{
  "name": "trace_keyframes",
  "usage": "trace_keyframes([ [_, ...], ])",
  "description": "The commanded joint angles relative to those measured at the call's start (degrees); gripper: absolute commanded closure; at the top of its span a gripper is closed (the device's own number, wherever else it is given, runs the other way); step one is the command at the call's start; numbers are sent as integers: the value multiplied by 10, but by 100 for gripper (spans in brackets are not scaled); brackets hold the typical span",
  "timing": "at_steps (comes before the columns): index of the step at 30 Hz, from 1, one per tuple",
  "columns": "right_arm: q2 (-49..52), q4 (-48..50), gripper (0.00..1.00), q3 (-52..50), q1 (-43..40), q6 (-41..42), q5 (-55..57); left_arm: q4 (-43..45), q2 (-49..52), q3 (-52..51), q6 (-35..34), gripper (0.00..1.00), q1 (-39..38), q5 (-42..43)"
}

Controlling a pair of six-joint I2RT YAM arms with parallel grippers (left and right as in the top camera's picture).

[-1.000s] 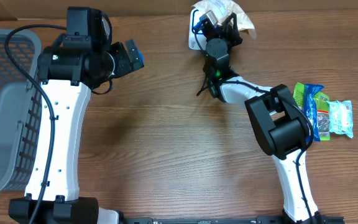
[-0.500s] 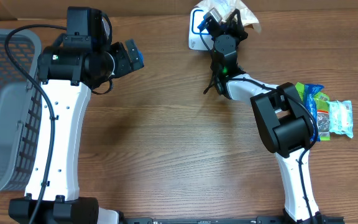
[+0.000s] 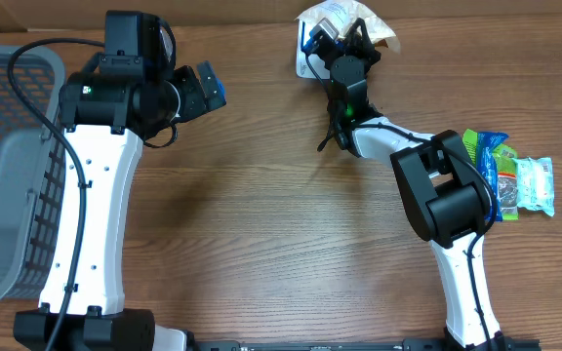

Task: Scan the item barcode
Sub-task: 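Hold the clear bag against the white scanner with the right gripper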

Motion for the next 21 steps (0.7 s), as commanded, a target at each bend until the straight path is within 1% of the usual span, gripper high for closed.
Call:
trace_keyframes([
  [1, -8, 0, 96, 5, 2, 0, -4, 2, 6, 2, -2, 0, -1, -4],
  [6, -8, -15, 96, 5, 3, 0, -3, 2, 6, 2, -2, 0, -1, -4],
  [18, -8, -15, 96, 5, 13, -5, 6, 2, 6, 2, -2, 0, -1, -4],
  [21, -8, 2, 96, 5, 17, -5, 28, 2, 6, 2, -2, 0, -1, -4],
])
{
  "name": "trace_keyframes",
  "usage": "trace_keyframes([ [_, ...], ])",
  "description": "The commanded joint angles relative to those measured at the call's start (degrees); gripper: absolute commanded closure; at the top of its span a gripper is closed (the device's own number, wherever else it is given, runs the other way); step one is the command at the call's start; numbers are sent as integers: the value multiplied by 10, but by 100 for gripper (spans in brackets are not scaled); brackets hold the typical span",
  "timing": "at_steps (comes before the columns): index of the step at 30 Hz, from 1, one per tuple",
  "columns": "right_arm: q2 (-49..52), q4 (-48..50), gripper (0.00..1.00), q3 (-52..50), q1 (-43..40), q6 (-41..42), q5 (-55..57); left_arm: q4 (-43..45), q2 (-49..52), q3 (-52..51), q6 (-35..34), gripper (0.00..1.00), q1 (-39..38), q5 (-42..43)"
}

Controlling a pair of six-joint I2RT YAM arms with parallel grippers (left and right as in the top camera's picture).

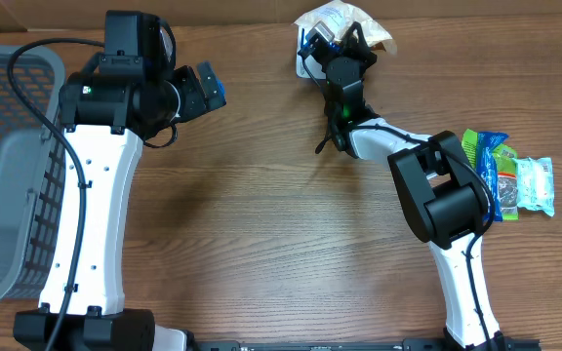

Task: Scan the item barcode
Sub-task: 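Hold the clear bag against the white scanner with the right gripper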

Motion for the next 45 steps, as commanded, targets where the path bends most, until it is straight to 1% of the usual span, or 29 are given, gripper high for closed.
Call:
trace_keyframes([
  [1, -9, 23, 96, 5, 11, -2, 36, 2, 6, 2, -2, 0, -1, -4],
  [10, -89, 24, 96, 5, 44, 7, 147, 2, 6, 2, -2, 0, -1, -4],
  [13, -115, 24, 96, 5, 67, 7, 226, 2, 6, 2, -2, 0, -1, -4],
  [17, -123, 24, 96, 5, 110, -4, 375, 2, 6, 2, -2, 0, -1, -4],
  [18, -123, 18, 96, 5, 119, -13, 403, 2, 6, 2, -2, 0, -1, -4],
  [20, -123, -31, 96, 5, 139, -16, 441, 2, 6, 2, -2, 0, -1, -4],
  [23, -123, -109, 96, 5, 161, -5, 454, 2, 6, 2, -2, 0, -1, -4],
  [25, -123, -160, 96, 5, 173, 26, 445, 2, 6, 2, -2, 0, -1, -4],
  [28, -123, -238, 96, 5, 188, 107, 418, 2, 6, 2, -2, 0, -1, -4],
  [33, -123, -435, 96, 5, 207, 252, 329, 2, 6, 2, -2, 1, -1, -4],
  [37, -134, -590, 96, 5, 224, 390, 230, 2, 6, 2, -2, 0, -1, -4],
  [40, -160, -675, 96, 5, 231, 474, 154, 2, 6, 2, -2, 0, -1, -4],
  [43, -202, -729, 96, 5, 232, 544, 97, 2, 6, 2, -2, 0, -1, -4],
  [45, -245, -769, 96, 5, 229, 585, 31, 2, 6, 2, -2, 0, -1, -4],
])
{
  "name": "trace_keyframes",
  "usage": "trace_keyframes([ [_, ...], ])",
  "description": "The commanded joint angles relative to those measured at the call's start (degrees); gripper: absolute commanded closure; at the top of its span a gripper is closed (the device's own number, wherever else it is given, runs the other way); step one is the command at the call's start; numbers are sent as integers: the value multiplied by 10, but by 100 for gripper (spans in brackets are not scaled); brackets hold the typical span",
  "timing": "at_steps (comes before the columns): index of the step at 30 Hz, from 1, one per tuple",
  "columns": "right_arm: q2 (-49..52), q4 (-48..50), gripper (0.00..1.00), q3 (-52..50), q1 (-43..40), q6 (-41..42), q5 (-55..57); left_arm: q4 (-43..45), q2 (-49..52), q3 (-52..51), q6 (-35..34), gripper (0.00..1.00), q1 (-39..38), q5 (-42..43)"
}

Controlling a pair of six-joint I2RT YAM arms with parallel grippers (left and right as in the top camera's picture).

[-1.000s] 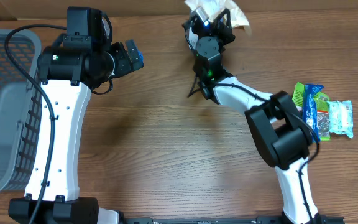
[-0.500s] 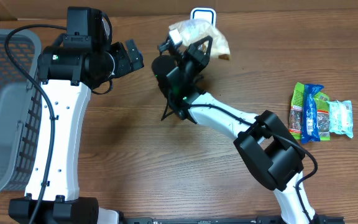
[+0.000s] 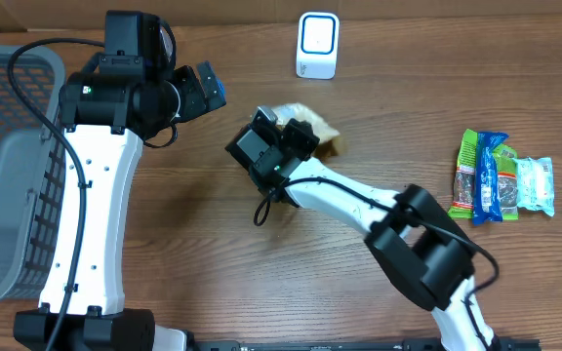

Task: Scan the item barcode
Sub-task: 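Hold the clear bag against the white scanner with the right gripper, then carry the clear bag to the right table edge and release it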

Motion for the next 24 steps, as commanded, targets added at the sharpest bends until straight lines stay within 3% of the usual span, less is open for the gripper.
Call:
trace_keyframes([
  [1, -119, -36, 96, 7, -5, 137, -139, 2, 6, 2, -2, 0, -1, -4],
  [7, -254, -126, 96, 7, -70, 193, -373, 2, 6, 2, -2, 0, -1, -4],
  [12, -348, -182, 96, 7, -185, 277, -511, 2, 6, 2, -2, 0, -1, -4],
  [20, -426, -319, 96, 7, -477, 447, -563, 2, 6, 2, -2, 0, -1, -4],
  [24, -416, -377, 96, 7, -619, 464, -563, 2, 6, 2, -2, 0, -1, -4],
])
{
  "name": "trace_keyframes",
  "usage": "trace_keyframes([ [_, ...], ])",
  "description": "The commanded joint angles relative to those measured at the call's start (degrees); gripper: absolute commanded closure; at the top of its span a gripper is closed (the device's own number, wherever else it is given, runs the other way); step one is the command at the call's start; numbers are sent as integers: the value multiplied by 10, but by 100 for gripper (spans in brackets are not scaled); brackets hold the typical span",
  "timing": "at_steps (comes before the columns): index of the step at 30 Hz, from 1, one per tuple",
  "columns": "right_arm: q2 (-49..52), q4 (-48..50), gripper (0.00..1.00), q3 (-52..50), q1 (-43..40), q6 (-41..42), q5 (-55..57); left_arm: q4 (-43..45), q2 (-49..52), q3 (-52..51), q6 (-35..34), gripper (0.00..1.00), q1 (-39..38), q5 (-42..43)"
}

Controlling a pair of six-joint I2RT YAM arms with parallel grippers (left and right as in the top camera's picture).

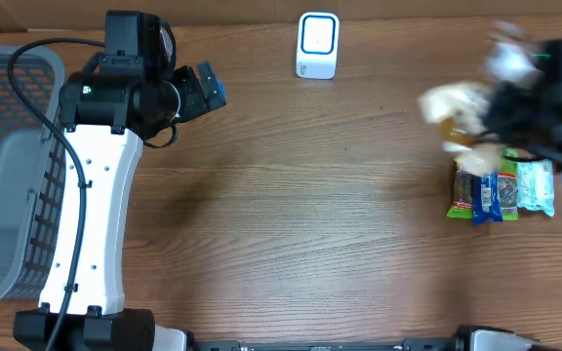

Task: Scan the item barcode
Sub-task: 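Carry the clear bag to the right table edge and release it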

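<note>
The white barcode scanner [317,45] stands at the back middle of the table. My right gripper [501,97] is a blur at the far right, shut on a pale crumpled snack bag [454,104] held above the table, well right of the scanner. My left gripper [201,88] hangs at the back left with its blue-tipped fingers apart and nothing in them.
Three snack packets [501,191], green, blue and pale, lie together at the right, just below the held bag. A grey plastic basket [8,175] fills the left edge. The left arm's white body [96,224] stretches down the left side.
My right arm was left of centre with the bag near the left gripper. It is now at the far right, above the packets, with the bag still in its grip.
At first my right gripper held the pale bag right over the scanner at the back, and it stayed there at the second moment. Then it was left of centre with the bag, the scanner uncovered. Now it is at the far right. The left arm never moved.
</note>
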Motion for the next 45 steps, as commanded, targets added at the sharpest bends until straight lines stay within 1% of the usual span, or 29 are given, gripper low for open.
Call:
trace_keyframes([
  [1, 0, -14, 96, 4, -91, 48, -19, 2, 6, 2, -2, 0, -1, -4],
  [5, 30, 17, 96, -23, -179, 47, -19, 2, 6, 2, -2, 0, -1, -4],
  [8, 57, 64, 96, -55, -212, 47, -15, 2, 6, 2, -2, 0, -1, -4],
  [13, 106, 148, 96, -98, -238, 64, -12, 2, 6, 2, -2, 0, -1, -4],
  [17, 153, 193, 96, -104, -240, 64, -12, 2, 6, 2, -2, 0, -1, -3],
  [21, 184, 195, 96, -105, -240, 64, -7, 2, 6, 2, -2, 0, -1, -4],
  [22, 190, 188, 95, -105, -240, 64, -7, 2, 6, 2, -2, 0, -1, -4],
  [24, 198, 168, 85, -105, -240, 64, -7, 2, 6, 2, -2, 0, -1, -4],
  [26, 199, 151, 85, -105, -240, 64, -7, 2, 6, 2, -2, 0, -1, -4],
  [27, 199, 145, 83, -105, -240, 63, -7, 2, 6, 2, -2, 0, -1, -4],
  [28, 199, 140, 79, -105, -240, 62, -8, 2, 6, 2, -2, 0, -1, -4],
  [30, 199, 132, 78, -104, -240, 62, -8, 2, 6, 2, -2, 0, -1, -4],
  [32, 198, 120, 72, -102, -240, 62, -12, 2, 6, 2, -2, 0, -1, -4],
  [33, 197, 112, 66, -98, -240, 62, -18, 2, 6, 2, -2, 0, -1, -4],
  [34, 195, 102, 55, -92, -240, 61, -26, 2, 6, 2, -2, 0, -1, -4],
  [35, 193, 92, 39, -85, -240, 59, -33, 2, 6, 2, -2, 0, -1, -4],
  [36, 191, 83, 14, -77, -240, 52, -43, 2, 6, 2, -2, 0, -1, -4],
  [37, 187, 73, 4, -66, -240, 37, -57, 2, 6, 2, -2, 0, -1, -4],
  [38, 183, 62, 0, -54, -240, 26, -68, 2, 6, 2, -2, 0, -1, -4],
  [45, 117, -37, 0, 47, -235, 9, -86, 2, 6, 2, -2, 0, -1, -4],
])
